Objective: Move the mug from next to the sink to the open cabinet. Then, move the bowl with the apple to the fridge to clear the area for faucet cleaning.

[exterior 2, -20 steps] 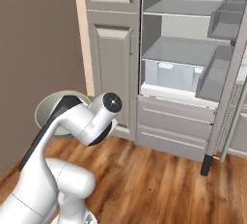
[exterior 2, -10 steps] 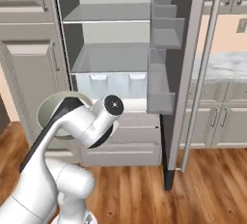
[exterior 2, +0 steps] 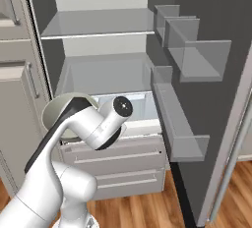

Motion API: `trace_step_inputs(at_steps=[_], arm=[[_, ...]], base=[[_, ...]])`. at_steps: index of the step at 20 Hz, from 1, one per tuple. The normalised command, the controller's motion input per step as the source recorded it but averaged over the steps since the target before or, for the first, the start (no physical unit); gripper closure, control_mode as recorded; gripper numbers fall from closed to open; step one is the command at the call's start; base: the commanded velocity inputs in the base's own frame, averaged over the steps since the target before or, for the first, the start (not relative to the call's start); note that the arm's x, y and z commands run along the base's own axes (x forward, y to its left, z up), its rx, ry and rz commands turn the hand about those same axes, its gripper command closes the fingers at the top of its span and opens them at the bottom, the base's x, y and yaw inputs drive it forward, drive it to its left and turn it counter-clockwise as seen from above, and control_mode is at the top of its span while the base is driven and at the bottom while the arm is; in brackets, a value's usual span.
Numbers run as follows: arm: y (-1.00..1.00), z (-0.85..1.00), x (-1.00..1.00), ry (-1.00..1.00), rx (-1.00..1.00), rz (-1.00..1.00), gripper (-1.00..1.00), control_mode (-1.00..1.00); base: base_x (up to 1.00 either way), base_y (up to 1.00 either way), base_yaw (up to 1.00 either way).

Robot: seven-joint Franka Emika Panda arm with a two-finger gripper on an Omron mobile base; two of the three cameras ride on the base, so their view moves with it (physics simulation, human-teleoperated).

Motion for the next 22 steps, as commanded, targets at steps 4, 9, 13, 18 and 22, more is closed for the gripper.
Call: trace_step_inputs(at_steps=[4,9,13,18,22], arm=[[0.0,0.0,0.0,0.0,0.0,0.0,1.0,1.0],[0.0,0.0,0.0,0.0,0.0,0.0,1.0,1.0],[0.0,0.0,0.0,0.0,0.0,0.0,1.0,1.0],[0.0,0.05,0.1,0.02,0.0,-0.03,1.0,-1.0],[0.08,0.71,0.47,0.05,0.01,-0.2,1.0,-1.0]], base=[[0.0,0.3,0.03],[0.57,0.0,-0.04],[0.99,0.01,-0.17],[0.5,0.13,-0.12],[0.0,0.0,0.0]])
